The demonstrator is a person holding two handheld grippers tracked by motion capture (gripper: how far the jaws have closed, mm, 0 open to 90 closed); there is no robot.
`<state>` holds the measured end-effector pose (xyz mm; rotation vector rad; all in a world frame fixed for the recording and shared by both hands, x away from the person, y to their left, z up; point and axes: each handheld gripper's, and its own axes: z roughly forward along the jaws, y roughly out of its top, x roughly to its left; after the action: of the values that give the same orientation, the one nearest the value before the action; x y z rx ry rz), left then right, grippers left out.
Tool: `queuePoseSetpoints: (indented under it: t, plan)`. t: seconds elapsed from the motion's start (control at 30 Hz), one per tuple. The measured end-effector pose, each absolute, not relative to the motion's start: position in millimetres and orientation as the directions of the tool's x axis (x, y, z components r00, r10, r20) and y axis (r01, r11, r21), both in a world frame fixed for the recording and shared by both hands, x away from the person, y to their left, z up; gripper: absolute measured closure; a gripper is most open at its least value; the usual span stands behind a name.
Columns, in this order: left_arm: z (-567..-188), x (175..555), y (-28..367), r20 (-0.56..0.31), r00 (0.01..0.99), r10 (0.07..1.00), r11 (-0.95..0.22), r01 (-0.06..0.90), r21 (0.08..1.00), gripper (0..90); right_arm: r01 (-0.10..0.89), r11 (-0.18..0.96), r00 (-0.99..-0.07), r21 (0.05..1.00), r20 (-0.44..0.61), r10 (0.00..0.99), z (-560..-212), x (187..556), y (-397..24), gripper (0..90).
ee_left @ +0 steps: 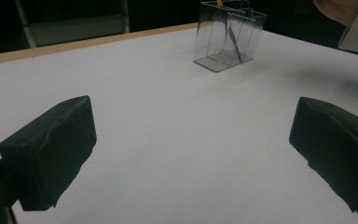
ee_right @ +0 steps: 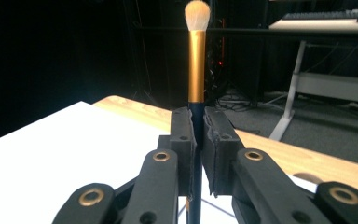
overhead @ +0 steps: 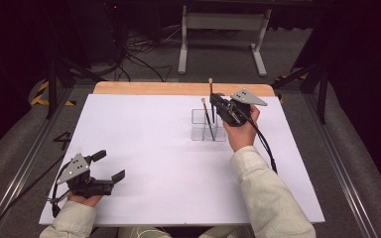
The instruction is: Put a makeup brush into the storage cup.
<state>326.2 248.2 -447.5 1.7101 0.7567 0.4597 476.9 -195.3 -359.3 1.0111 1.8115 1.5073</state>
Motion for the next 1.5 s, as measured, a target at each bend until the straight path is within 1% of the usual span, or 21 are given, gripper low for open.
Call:
queuePoseSetpoints:
  t: [0.17,0.8,0.9,1.0,1.03,1.07,1.17,1.2,1.23,1.27,1.5]
  plan:
    - [-447.4,326.2,248.3,-0.083,0.715,0.694,-0.14,0.247,0.959,1.2,0.219,0.071,-0.544,0.973,0.061,0.837,-368.5,478.9,-198.5,83.3]
    - [-447.5,326.0,247.7,-0.085,0.714,0.695,-0.138,0.249,0.959,1.2,0.247,0.072,-0.549,0.966,0.078,0.832,-380.5,477.5,-199.3,83.3]
    - [-447.5,326.2,247.9,-0.082,0.715,0.695,-0.14,0.246,0.959,1.2,0.255,0.079,-0.555,0.964,0.079,0.828,-380.9,477.2,-199.0,82.2]
    - [-447.4,326.3,248.2,-0.083,0.716,0.694,-0.141,0.248,0.959,1.2,0.25,0.085,-0.571,0.964,0.076,0.817,-380.7,476.1,-199.7,67.6]
    - [-447.4,326.3,248.2,-0.083,0.716,0.694,-0.141,0.248,0.959,1.2,0.25,0.085,-0.571,0.964,0.076,0.817,-380.7,476.1,-199.7,67.6]
    - [-447.4,326.3,248.2,-0.083,0.716,0.693,-0.141,0.247,0.959,1.2,0.239,0.095,-0.587,0.966,0.065,0.807,-379.4,474.3,-201.0,59.1]
    - [-447.3,326.2,248.2,-0.082,0.715,0.694,-0.141,0.247,0.959,1.2,0.234,0.096,-0.599,0.968,0.066,0.798,-376.6,471.2,-202.5,51.2]
    - [-447.3,326.2,248.2,-0.082,0.715,0.694,-0.141,0.247,0.959,1.2,0.234,0.096,-0.599,0.968,0.066,0.798,-376.6,471.2,-202.5,51.2]
    - [-447.2,326.1,248.3,-0.082,0.715,0.694,-0.141,0.247,0.959,1.2,0.231,0.098,-0.606,0.968,0.064,0.793,-375.2,469.8,-203.1,49.3]
    - [-447.2,326.1,248.3,-0.083,0.715,0.694,-0.14,0.247,0.959,1.2,0.218,0.106,-0.619,0.97,0.053,0.784,-372.6,467.1,-203.3,44.9]
    - [-446.9,325.9,248.6,-0.083,0.714,0.695,-0.139,0.246,0.959,1.2,0.184,0.137,-0.671,0.973,0.022,0.741,-361.0,452.3,-208.5,33.5]
